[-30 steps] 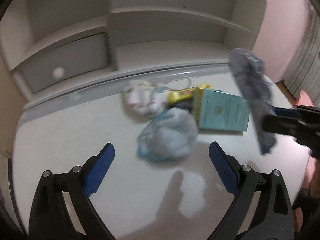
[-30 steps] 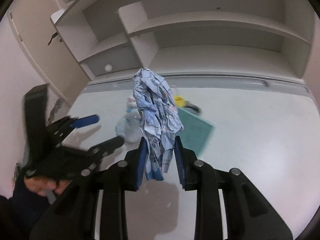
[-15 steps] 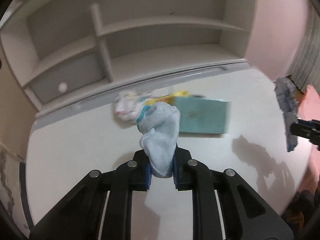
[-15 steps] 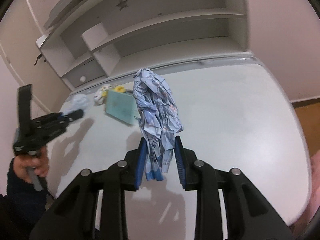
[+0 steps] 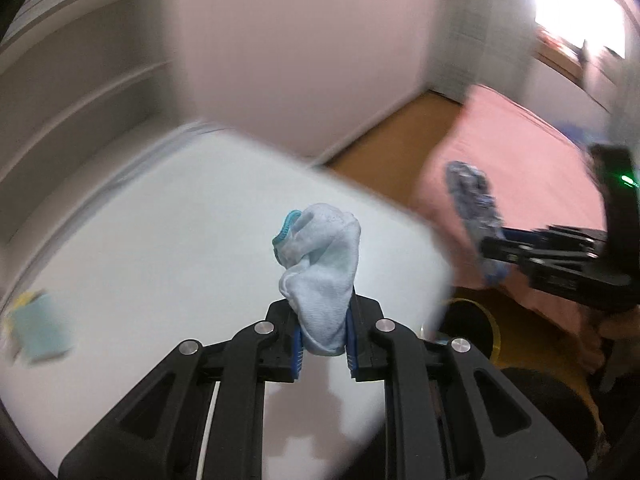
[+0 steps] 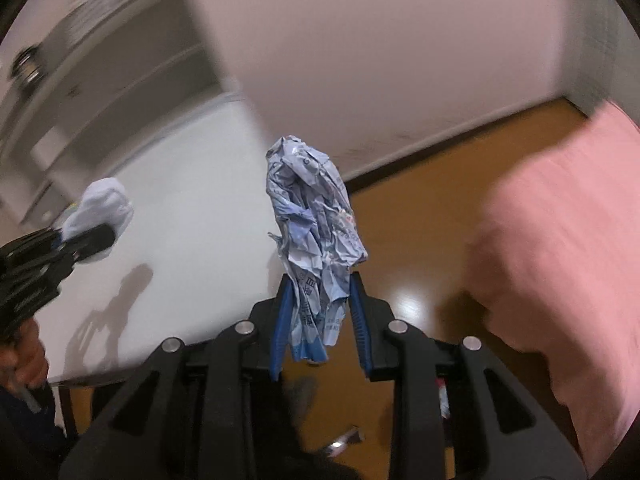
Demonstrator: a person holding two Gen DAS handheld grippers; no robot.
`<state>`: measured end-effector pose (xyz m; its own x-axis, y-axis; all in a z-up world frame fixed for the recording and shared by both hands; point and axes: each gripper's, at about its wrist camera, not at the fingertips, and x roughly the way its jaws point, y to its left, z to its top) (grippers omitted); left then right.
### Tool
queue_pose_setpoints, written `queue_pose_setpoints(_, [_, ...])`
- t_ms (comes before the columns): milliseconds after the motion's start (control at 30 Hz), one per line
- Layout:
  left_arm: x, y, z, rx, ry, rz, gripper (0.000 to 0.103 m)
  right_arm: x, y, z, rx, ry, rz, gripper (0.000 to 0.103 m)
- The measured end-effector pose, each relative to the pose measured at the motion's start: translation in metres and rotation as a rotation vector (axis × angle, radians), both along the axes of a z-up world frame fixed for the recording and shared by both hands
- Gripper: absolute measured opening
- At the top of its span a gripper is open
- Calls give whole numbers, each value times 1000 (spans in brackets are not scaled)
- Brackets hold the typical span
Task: Collect trash
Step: 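Carry the sock and paper over the black bin and open both grippers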
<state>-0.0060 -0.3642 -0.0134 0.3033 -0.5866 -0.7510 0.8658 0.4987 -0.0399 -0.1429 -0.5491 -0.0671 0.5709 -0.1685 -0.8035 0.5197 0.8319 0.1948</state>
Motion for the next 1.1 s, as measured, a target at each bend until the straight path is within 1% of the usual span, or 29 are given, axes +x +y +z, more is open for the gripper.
queue_pose_setpoints(67, [-31, -42, -7, -1, 19, -118, 15, -30, -28, -10, 14, 19, -78, 28])
queue_pose_setpoints(100, [-41, -57, -11, -1, 30, -155, 15, -43, -39, -13, 19, 26, -106, 28])
queue_pose_setpoints(200, [-69, -110, -30, 18, 99, -283, 16, -83, -72, -31, 38, 57, -195, 28])
queue_pose_setpoints(233, [-78, -128, -39, 39, 111, -328, 16, -96, -83, -39, 53, 67, -222, 28])
queue_pose_setpoints(300, [-93, -157, -56, 78, 89, -383, 16, -116, -97, -56, 82, 91, -261, 28])
queue_pose_setpoints(400, [-111, -192, -85, 134, 117, -460, 16, -134, -111, -86, 143, 138, -296, 28])
queue_pose_setpoints(467, [-122, -209, -105, 167, 129, -519, 16, -147, -124, -116, 212, 213, -323, 28])
queue_pose_setpoints(533, [-128, -225, -130, 206, 130, -558, 16, -156, -130, -140, 267, 259, -346, 28])
queue_pose_setpoints(600, [-131, -238, -156, 261, 142, -585, 16, -165, -135, -161, 318, 272, -364, 28])
queue_pose_setpoints(733, [-141, -256, -197, 331, 182, -592, 16, -176, -143, -188, 376, 301, -377, 28])
queue_pose_setpoints(833, [-139, -270, -216, 355, 198, -594, 16, -183, -145, -201, 398, 324, -386, 29])
queue_pose_setpoints(900, [-147, -272, -227, 369, 211, -596, 16, -180, -142, -205, 409, 332, -393, 29])
queue_pose_setpoints(1000, [-152, -275, -236, 384, 219, -601, 16, -185, -145, -212, 420, 335, -402, 29])
queue_pose_setpoints(1100, [-154, -278, -248, 396, 231, -606, 16, -182, -150, -213, 433, 332, -406, 30])
